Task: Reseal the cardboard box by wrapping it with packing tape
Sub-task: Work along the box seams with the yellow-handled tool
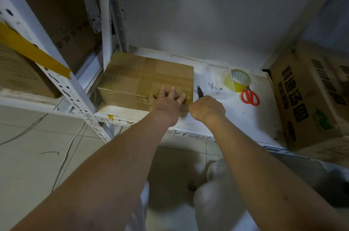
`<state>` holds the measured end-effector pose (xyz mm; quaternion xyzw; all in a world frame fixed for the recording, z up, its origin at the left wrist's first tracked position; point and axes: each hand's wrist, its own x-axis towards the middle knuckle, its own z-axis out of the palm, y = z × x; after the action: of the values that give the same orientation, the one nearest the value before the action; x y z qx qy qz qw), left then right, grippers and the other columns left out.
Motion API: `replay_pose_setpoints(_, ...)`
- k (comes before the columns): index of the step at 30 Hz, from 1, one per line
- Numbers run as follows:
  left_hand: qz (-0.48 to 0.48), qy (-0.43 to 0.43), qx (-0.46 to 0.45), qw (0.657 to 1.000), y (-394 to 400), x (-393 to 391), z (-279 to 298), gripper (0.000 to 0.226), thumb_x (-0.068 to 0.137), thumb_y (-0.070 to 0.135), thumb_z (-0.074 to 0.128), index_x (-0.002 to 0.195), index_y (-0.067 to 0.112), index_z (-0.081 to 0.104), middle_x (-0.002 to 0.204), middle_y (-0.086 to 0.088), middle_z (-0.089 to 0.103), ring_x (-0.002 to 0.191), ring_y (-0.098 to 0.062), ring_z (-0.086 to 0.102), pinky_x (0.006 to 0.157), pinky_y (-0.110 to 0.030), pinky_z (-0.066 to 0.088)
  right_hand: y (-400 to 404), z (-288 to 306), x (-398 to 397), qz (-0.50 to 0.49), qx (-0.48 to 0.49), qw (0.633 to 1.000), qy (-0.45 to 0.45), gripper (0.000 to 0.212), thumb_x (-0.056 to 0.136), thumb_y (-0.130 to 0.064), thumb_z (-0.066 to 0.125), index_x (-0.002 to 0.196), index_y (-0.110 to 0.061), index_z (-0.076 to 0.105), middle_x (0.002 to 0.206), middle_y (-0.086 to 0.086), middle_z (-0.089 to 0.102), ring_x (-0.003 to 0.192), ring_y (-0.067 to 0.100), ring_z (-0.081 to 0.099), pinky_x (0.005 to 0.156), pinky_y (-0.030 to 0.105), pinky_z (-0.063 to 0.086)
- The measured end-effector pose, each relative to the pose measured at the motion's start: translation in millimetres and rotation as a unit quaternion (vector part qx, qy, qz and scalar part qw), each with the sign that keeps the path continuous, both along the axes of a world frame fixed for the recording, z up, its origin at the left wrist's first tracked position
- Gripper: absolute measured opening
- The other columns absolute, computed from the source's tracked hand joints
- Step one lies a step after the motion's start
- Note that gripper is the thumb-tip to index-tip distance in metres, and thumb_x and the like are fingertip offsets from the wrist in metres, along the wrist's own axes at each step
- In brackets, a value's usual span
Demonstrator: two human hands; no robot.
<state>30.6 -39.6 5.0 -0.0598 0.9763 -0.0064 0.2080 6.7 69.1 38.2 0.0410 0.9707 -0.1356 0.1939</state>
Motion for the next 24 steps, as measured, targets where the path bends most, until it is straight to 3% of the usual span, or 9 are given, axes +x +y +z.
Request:
replay_pose_setpoints(5,-0.001,0.006,0.003,1.000,0.3,-1.7,-0.4,0.097,0.085,0.001,0.053,0.150,0.039,-0.007,0.160,0.001,-0.018,0.147,-0.036,-0.011,0.116,-0.060,0.011,7.4,-2.7,18.0,0.077,0.068,0.993,-0.055,0.045,0.085,-0.034,0.047,0.125,-0.012,0.047,0.108,0.004,0.057,0.103,0.026,0.056,0.076,0.031,0.040)
replay_pose_setpoints(7,-0.001,0.002,0.002,1.000,0.6,-0.3,-0.5,0.098,0.085,0.001,0.054,0.150,0.039,-0.008,0.160,0.001,-0.019,0.147,-0.036,-0.012,0.116,-0.060,0.011,5.9,-2.3,20.5,0.095,0.080,0.991,-0.059,0.047,0.084,-0.032,0.048,0.126,-0.012,0.047,0.100,0.002,0.052,0.099,0.025,0.055,0.077,0.031,0.042)
replay_pose_setpoints(14,0.001,0.006,0.006,1.000,-0.2,-1.3,-0.4,0.096,0.086,0.005,0.057,0.150,0.038,-0.006,0.160,0.000,-0.017,0.147,-0.037,-0.011,0.116,-0.060,0.011,-0.8,9.3,17.0,0.154,0.122,0.977,-0.083,0.048,0.085,-0.037,0.045,0.127,-0.016,0.053,0.103,0.002,0.052,0.106,0.024,0.056,0.085,0.032,0.047)
replay_pose_setpoints(19,0.003,0.003,0.010,1.000,-0.3,-1.4,-1.1,0.094,0.087,0.015,0.061,0.150,0.039,-0.006,0.160,0.001,-0.017,0.147,-0.036,-0.011,0.116,-0.060,0.011,-8.4,11.1,19.6,0.161,0.103,0.977,-0.089,0.056,0.089,-0.043,0.046,0.140,-0.020,0.041,0.122,0.004,0.056,0.106,0.024,0.057,0.091,0.033,0.048)
replay_pose_setpoints(24,0.003,-0.002,0.015,1.000,-0.7,-2.1,0.0,0.094,0.088,0.017,0.061,0.150,0.040,-0.005,0.160,0.001,-0.017,0.147,-0.036,-0.012,0.116,-0.061,0.010,-14.0,0.5,12.2,0.154,0.120,0.973,-0.122,0.072,0.085,-0.043,0.051,0.149,-0.022,0.027,0.106,0.002,0.058,0.096,0.022,0.055,0.078,0.029,0.045)
